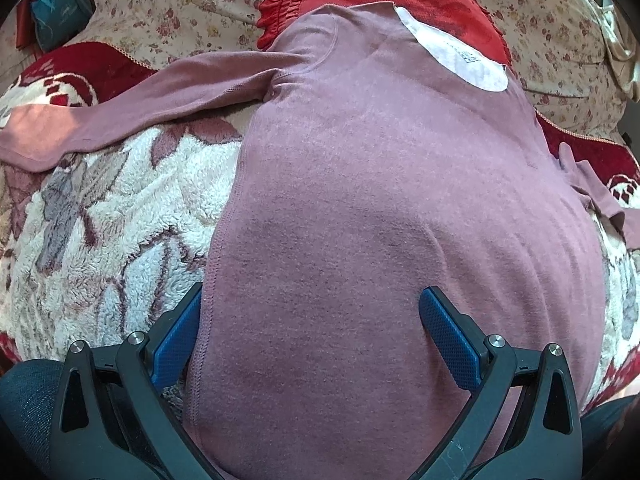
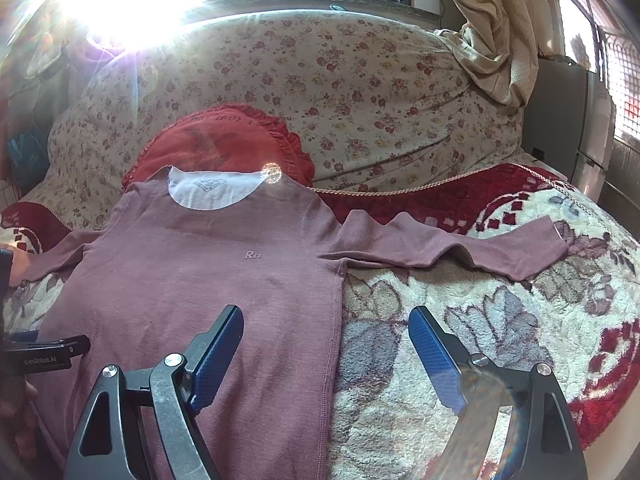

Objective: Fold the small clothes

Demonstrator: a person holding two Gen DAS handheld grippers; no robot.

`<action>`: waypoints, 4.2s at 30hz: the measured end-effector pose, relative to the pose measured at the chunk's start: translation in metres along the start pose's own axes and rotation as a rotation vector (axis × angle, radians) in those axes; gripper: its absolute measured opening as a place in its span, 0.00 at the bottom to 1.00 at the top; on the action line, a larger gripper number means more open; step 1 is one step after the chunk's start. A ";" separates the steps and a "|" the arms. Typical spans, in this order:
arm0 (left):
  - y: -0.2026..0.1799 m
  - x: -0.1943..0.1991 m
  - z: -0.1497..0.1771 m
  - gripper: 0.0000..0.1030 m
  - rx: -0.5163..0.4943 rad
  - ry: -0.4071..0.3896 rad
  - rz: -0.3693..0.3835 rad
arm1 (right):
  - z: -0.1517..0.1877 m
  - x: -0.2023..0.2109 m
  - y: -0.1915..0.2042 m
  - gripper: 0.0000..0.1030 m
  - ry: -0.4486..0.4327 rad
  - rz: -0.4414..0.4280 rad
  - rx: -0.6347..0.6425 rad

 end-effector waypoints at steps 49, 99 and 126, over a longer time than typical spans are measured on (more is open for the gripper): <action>0.130 0.089 -0.083 0.99 -0.040 -0.259 -0.177 | -0.007 0.008 0.002 0.81 -0.031 -0.042 -0.025; 0.313 0.059 -0.156 0.02 0.405 -0.391 0.118 | -0.008 -0.015 0.010 0.81 0.026 -0.066 -0.023; -0.133 -0.054 -0.134 0.02 0.130 -0.103 0.809 | -0.038 -0.072 -0.064 0.78 0.092 0.002 -0.103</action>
Point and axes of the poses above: each gripper's, at about its wrist camera, not at the fingertips, and x roughly against the way its jaws point, y to its left, z to its underside, the point moved 1 cm from there along -x, roughly the way its jaws point, and after that the axes turned 14 degrees about -y, right-handed, at the moved point
